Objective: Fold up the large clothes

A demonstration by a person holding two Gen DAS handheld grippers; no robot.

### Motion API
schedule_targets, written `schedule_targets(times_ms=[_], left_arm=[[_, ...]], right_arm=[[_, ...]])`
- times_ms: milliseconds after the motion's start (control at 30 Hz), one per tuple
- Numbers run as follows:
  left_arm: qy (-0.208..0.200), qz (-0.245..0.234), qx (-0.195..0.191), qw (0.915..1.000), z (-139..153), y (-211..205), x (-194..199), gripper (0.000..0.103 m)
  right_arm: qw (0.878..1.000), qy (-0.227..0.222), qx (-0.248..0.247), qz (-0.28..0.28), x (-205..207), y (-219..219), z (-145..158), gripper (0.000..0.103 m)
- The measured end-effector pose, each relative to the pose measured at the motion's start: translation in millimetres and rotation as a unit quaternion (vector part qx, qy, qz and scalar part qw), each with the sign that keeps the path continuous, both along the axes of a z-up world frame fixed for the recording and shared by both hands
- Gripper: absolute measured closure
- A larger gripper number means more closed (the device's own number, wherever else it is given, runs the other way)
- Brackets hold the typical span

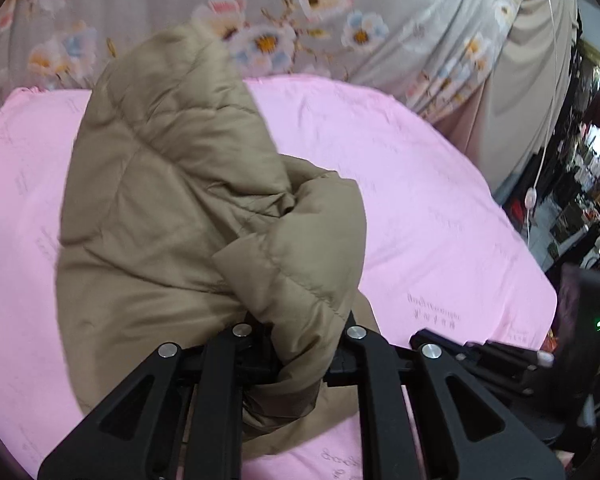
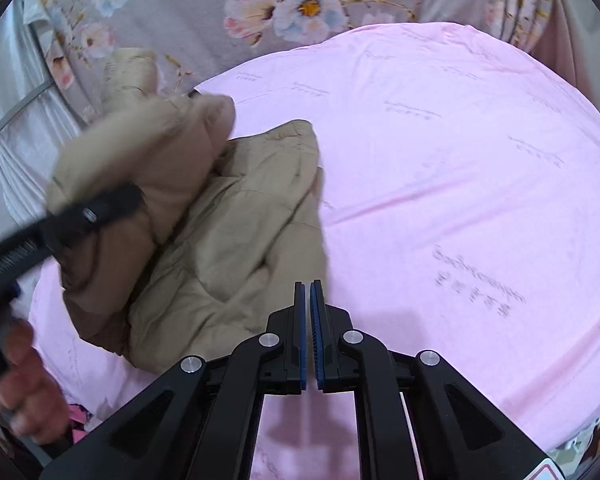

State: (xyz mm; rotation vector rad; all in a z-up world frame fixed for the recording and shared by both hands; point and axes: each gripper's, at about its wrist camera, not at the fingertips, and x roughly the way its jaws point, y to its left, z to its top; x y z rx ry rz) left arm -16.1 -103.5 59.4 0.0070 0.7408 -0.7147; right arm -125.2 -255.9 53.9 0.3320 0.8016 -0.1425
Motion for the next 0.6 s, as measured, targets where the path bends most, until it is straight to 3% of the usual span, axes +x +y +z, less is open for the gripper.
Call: schedule_targets(times_ms=[267,433,533,600], left_arm=[[0.02,-0.011,0.044,0.9988,-44.8,-32.1,-24.6,0.09],[0.023,-0.005,0.039,0.9989,-46.8,-29.7,-25.0,0.085],[0.034,-0.018,0.024,0.999,-31.4,-17.7,-30.2,0.071],[0.049,-0.03,-0.007,0.9983,-20.5,-6.3,-34.3,0.04]], right_arm=[[1.0,-0.007,0.015,-0.009,-7.8,-23.0,-6.5,0.094],[0.999,-0.024,0.026,-0.001,-13.1,-21.8,-1.3,0.093],[0.999,-0.04,0.027,-0.001,-18.1,-20.8,8.8,0.083],[0.998,-0.058,0.032,-0.001,-21.4,-20.9,19.4,0.073]])
